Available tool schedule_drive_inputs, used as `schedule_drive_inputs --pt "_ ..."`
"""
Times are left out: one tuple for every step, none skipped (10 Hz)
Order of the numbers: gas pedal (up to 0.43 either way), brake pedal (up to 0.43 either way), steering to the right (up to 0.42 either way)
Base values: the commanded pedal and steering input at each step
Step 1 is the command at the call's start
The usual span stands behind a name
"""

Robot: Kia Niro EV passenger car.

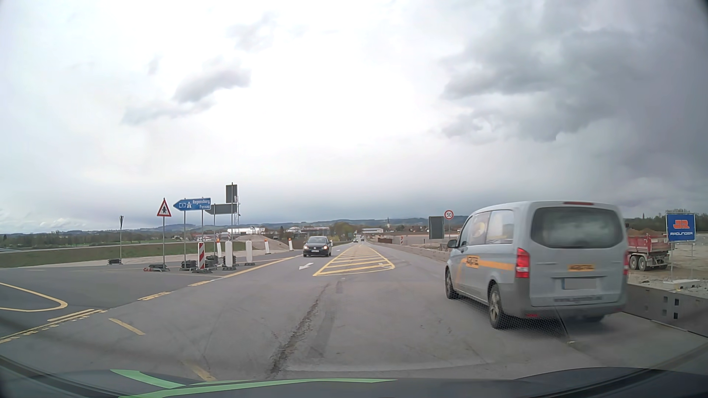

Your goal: Follow the waypoints while adhering to traffic rules and regulations

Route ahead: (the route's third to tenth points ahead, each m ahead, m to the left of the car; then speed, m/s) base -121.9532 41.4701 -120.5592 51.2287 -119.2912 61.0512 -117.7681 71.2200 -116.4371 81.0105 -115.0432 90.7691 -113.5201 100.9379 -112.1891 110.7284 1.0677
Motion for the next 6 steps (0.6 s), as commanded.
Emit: schedule_drive_inputs --pt "0.0 0.0 -0.006" --pt "0.0 0.0 -0.006" --pt "0.0 0.0 -0.006" --pt "0.028 0.0 -0.006" --pt "0.047 0.0 -0.006" --pt "0.067 0.0 -0.006"
